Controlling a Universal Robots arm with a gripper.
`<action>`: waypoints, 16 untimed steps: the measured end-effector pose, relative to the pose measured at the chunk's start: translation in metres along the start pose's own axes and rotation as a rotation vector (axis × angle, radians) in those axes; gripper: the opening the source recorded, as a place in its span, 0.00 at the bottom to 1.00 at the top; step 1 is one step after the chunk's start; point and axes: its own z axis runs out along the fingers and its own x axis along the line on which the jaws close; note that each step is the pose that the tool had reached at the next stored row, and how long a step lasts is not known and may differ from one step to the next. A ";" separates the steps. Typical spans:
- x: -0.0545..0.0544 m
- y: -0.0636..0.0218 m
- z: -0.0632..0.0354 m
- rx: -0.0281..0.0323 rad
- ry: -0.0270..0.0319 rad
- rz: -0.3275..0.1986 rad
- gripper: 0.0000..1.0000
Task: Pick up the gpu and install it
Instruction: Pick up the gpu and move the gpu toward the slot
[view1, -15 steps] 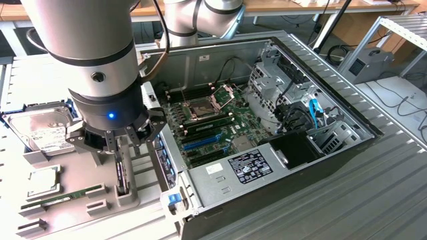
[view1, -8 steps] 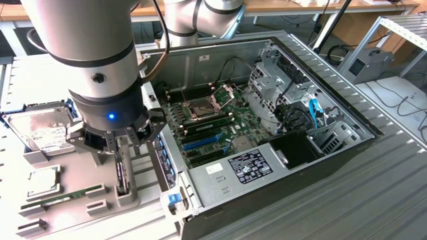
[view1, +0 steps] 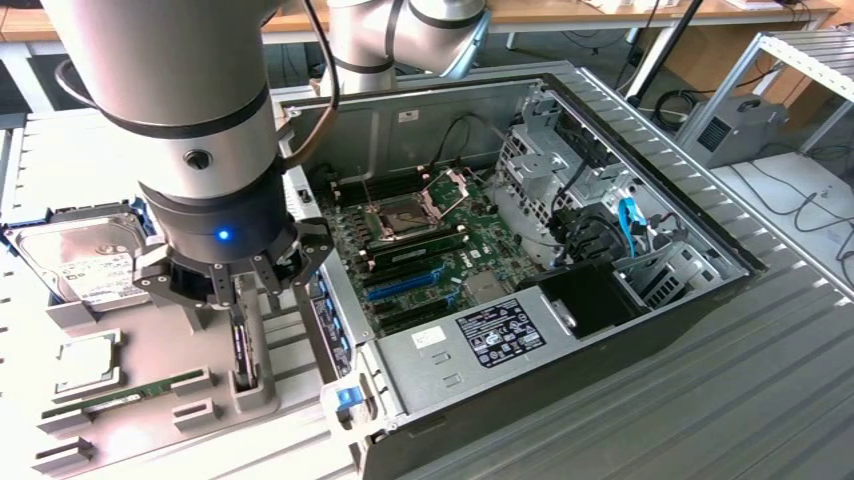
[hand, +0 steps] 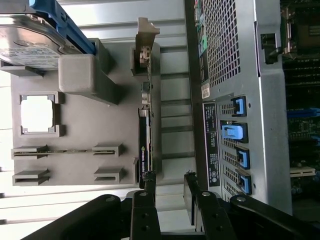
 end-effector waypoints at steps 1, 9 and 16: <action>0.000 0.0000 0.0002 0.0000 0.0000 0.000 0.36; 0.000 -0.0002 0.0029 0.0001 0.0000 0.000 0.36; 0.004 -0.0006 0.0062 0.0001 0.0000 0.000 0.36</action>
